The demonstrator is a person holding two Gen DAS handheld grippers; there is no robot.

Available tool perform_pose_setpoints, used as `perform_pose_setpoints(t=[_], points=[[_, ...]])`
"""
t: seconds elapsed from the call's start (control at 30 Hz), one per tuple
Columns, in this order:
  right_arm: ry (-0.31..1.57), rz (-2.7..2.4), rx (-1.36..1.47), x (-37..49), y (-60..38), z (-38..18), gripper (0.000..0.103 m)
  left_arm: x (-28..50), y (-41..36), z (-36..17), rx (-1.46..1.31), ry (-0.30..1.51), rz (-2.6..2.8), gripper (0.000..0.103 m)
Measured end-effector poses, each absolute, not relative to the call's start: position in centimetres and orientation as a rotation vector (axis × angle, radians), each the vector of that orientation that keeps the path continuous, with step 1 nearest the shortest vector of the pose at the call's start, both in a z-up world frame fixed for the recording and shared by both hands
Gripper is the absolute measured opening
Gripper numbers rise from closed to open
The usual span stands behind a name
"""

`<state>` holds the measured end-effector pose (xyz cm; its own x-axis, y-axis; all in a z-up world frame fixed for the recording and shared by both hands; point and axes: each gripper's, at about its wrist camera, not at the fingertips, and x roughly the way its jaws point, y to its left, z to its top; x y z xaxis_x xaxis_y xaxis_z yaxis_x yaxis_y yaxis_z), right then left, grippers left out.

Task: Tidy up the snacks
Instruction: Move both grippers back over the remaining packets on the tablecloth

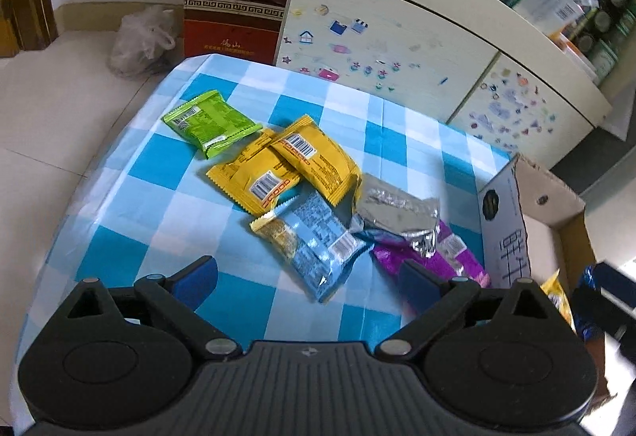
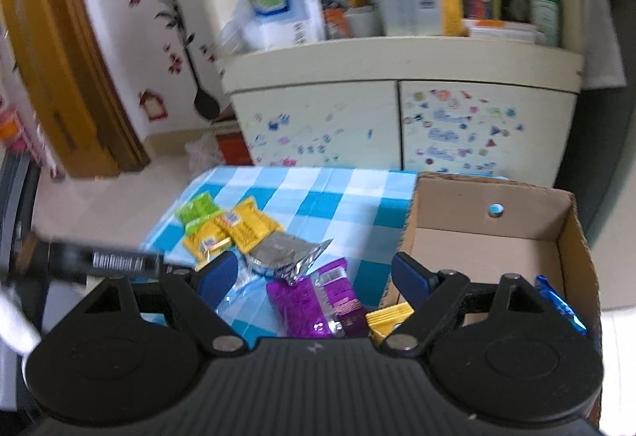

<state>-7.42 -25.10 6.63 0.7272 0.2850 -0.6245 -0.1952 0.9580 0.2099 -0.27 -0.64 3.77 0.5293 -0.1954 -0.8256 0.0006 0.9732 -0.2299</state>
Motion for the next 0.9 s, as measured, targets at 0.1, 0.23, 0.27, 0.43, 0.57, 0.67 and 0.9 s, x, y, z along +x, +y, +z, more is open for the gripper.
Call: perform_pose_setpoints(t=[0.1,0.23,0.27,0.43,0.57,0.67,0.9], points=[[0.729,0.282,0.077,-7.2,-23.7,5.8,0.085,0.5,-0.8,3.5,-0.191,1.020,-0.129,0.100],[0.762,0.308,-0.001,-6.6,-21.5,4.6,0.085,1.1,-1.0,3.3,-0.106,1.011,-0.155,0.100],[0.772,0.315,-0.018,-6.4,-20.9,4.3,0.085,1.3,-0.9,3.2,-0.095,1.012,-0.157,0.100],[0.823,0.322,-0.080,-4.9,-18.4,2.7,0.085,2.2,0.2,3.2,-0.106,1.005,-0.171,0.100],[0.869,0.284,-0.131,-3.6,-17.4,1.0,0.085,2.9,1.2,3.1,-0.143,0.997,-0.160,0.100],[0.916,0.241,-0.153,-2.5,-17.1,-0.1,0.085,3.5,1.3,3.3,-0.140,1.007,-0.138,0.100],[1.025,0.167,-0.145,-0.9,-15.9,-1.9,0.085,4.6,1.1,3.2,-0.198,1.004,-0.137,0.102]])
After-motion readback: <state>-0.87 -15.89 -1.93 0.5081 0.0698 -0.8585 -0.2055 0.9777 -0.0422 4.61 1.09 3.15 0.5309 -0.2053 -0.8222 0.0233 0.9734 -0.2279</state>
